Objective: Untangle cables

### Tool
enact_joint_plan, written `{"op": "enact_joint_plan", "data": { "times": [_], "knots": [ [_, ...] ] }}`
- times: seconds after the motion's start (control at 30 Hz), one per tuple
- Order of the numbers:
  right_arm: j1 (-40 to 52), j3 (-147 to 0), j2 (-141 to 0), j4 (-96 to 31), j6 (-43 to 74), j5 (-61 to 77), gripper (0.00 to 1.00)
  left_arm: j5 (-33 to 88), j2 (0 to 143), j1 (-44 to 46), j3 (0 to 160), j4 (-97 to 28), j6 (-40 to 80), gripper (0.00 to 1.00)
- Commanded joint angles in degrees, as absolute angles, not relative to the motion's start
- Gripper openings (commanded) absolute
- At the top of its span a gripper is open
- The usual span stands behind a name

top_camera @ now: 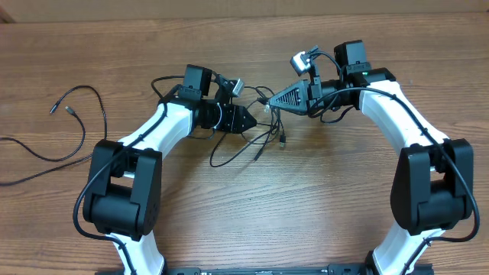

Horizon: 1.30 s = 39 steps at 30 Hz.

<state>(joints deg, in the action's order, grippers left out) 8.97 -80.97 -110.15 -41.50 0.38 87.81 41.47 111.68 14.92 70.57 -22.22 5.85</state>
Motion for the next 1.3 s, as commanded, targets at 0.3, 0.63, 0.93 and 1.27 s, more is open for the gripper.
{"op": "enact_joint_plan", "data": {
  "times": [0.3, 0.63, 0.93, 1.27],
  "knots": [
    [9.0, -81.4, -109.4, -43.5, 0.2, 78.3, 0.04, 45.6, 112.4, 12.9, 71.5, -22.1, 5.2, 0.04],
    [9.0, -81.4, -109.4, -54.4, 0.9, 46.5, 0.04, 79.7, 112.4, 0.2, 71.5, -26.9, -16.2, 0.04],
    [9.0, -81.4, -109.4, -57.6, 26.2, 8.7, 0.04, 80.2, 112.4, -3.1, 71.5, -30.1, -21.4, 0.04],
    [6.7, -81.4, -109.4, -62.8, 35.8, -14.6, 0.04, 77.3, 112.4, -4.0, 71.5, -30.0, -20.1, 0.04]
  ]
}}
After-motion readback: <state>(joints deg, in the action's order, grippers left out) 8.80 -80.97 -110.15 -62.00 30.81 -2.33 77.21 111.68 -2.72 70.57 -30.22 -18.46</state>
